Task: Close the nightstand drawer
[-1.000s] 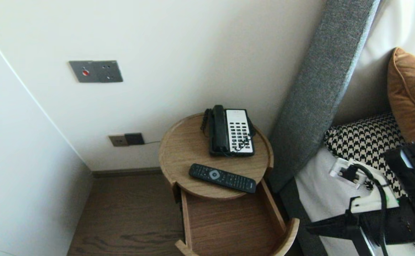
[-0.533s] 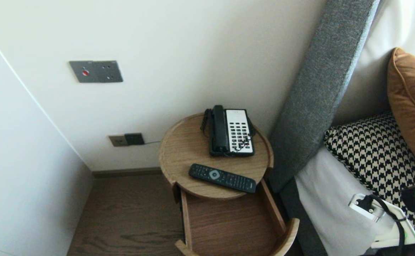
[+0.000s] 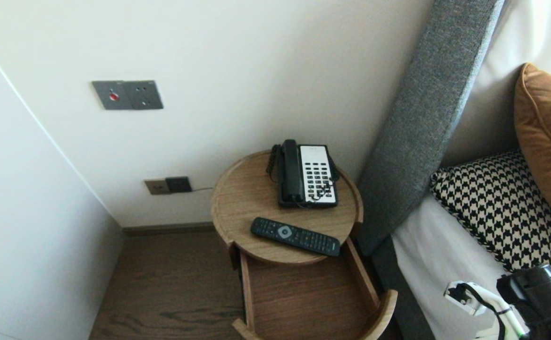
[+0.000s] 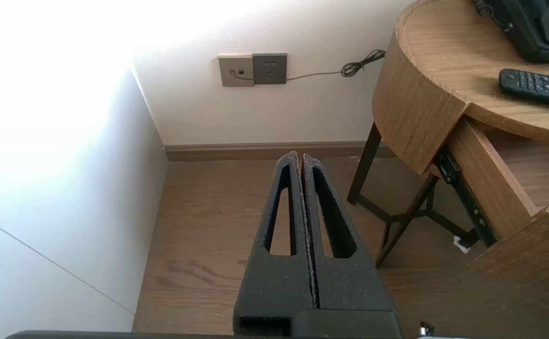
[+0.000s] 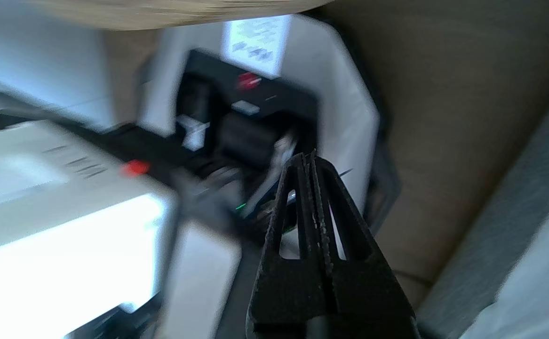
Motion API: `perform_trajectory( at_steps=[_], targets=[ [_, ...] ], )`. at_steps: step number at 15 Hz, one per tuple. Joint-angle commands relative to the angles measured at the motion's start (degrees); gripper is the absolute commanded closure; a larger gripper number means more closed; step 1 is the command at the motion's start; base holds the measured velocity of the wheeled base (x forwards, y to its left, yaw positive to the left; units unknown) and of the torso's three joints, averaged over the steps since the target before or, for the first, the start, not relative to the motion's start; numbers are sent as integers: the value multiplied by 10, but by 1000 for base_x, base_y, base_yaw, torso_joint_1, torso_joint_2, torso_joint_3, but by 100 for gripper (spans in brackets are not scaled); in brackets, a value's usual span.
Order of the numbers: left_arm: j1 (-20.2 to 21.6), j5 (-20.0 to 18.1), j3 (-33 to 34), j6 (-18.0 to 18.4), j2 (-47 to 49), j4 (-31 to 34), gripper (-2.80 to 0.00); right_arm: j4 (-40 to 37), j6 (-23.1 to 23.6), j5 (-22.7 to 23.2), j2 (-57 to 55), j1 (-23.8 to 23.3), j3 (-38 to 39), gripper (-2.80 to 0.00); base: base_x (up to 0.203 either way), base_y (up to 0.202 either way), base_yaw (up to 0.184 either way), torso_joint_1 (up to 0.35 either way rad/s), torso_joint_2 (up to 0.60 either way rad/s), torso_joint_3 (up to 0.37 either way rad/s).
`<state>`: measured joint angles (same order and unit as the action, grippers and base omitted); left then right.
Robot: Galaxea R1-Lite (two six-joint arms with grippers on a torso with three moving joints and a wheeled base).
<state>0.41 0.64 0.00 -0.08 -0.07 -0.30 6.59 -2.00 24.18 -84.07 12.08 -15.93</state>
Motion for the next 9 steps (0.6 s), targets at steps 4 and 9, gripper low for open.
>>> perform_trajectory(
  at_steps=[4, 9],
  targets=[
    [0, 1, 0, 0, -1, 0, 0, 272, -12, -52, -116, 48, 108, 0, 0, 0, 0, 0, 0, 0],
    [0, 1, 0, 0, -1, 0, 0, 417, -14, -85, -188, 100, 141, 0, 0, 0, 0, 0, 0, 0]
  ],
)
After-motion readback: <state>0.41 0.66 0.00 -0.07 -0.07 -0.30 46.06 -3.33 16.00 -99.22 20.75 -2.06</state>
